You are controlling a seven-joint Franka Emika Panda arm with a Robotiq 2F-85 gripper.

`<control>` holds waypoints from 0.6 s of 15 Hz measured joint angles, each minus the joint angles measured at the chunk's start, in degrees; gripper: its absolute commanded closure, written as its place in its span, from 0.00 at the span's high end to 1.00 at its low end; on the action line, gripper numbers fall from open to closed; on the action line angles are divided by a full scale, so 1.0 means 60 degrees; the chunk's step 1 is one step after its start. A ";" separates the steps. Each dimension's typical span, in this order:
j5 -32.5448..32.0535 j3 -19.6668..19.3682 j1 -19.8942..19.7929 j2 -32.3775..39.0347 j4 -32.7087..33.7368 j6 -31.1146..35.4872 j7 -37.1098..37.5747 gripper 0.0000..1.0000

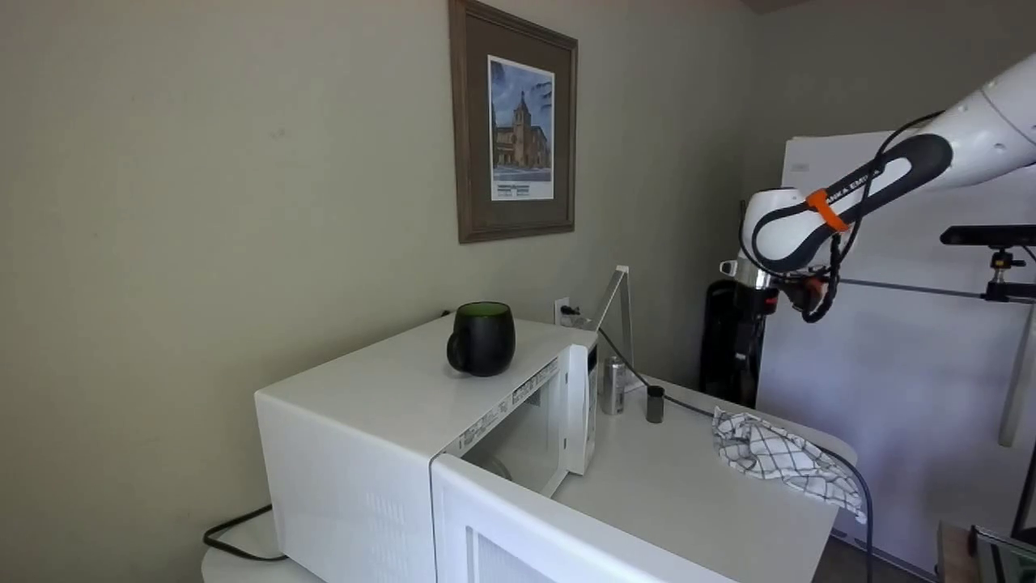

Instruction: Put the spice bottle in the microwave

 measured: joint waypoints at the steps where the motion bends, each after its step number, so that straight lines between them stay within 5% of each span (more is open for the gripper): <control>1: 0.0485 -0.0109 -0.0050 0.0447 0.0055 0.0104 -0.0056 1.00; 5: 0.1731 -0.0045 -0.0310 0.2227 0.0710 0.0949 0.0365 1.00; 9: 0.1831 0.0312 -0.0562 0.3594 0.1800 0.1745 0.1526 1.00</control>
